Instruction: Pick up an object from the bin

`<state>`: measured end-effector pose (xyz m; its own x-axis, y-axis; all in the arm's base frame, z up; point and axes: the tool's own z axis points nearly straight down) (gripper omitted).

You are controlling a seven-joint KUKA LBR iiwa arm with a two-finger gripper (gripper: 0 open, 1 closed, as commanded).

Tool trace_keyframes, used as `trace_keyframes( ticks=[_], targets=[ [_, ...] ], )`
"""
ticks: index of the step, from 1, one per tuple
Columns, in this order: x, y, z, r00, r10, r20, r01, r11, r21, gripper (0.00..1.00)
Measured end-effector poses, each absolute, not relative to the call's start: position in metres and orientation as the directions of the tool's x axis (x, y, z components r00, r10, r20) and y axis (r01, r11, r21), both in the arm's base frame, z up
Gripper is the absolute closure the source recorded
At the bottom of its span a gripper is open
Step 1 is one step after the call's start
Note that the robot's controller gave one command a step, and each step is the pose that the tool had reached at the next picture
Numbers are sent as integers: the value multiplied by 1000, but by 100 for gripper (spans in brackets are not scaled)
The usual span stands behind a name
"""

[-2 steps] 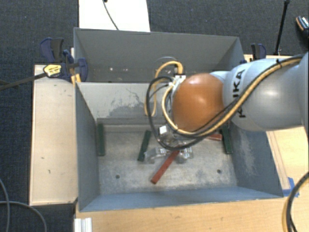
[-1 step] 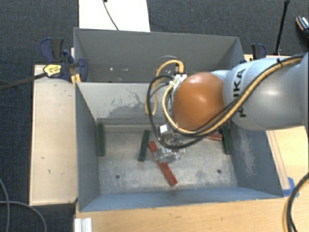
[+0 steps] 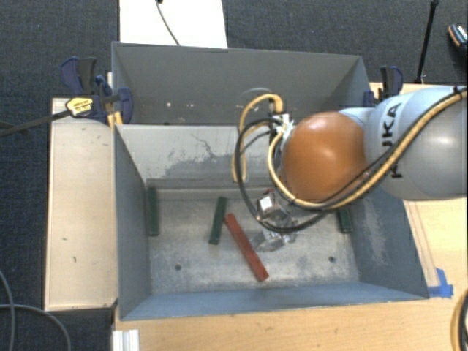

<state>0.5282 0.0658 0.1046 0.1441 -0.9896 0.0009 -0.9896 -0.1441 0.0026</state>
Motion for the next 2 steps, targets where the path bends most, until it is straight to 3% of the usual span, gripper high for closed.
trace_keyframes(
  ticks=[1,2],
  targets=[
    [528,67,104,142,-990,0,-990,-142,4,0],
    [569,127,127,337,-942,-3,-942,-337,-3,0]
  ],
)
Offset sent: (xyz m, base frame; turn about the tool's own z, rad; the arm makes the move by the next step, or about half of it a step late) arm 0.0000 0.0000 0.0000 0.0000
